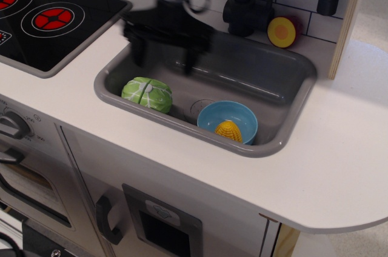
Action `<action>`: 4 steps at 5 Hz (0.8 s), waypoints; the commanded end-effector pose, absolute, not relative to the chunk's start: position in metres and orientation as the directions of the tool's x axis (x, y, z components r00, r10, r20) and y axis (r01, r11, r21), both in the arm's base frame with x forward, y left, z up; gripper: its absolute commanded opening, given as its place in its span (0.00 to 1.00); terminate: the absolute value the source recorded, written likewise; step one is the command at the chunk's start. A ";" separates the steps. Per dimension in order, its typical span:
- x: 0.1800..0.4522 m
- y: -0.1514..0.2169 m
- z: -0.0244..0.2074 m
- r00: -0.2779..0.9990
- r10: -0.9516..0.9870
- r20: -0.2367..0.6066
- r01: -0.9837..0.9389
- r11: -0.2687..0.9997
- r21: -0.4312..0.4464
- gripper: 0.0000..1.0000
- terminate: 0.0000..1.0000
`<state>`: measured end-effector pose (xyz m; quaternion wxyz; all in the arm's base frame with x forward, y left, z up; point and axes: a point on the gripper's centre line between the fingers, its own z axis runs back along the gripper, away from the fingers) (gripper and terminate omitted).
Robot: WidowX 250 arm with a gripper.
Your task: Take corn out of bowl sink
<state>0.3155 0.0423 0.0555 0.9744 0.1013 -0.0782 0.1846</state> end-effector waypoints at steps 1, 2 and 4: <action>0.306 -0.007 0.061 0.936 0.298 0.189 -0.316 0.946 0.074 1.00 0.00; 0.305 -0.021 0.043 0.936 0.308 0.172 -0.323 0.943 0.073 1.00 0.00; 0.308 -0.030 0.023 0.929 0.302 0.214 -0.327 0.941 0.089 1.00 0.00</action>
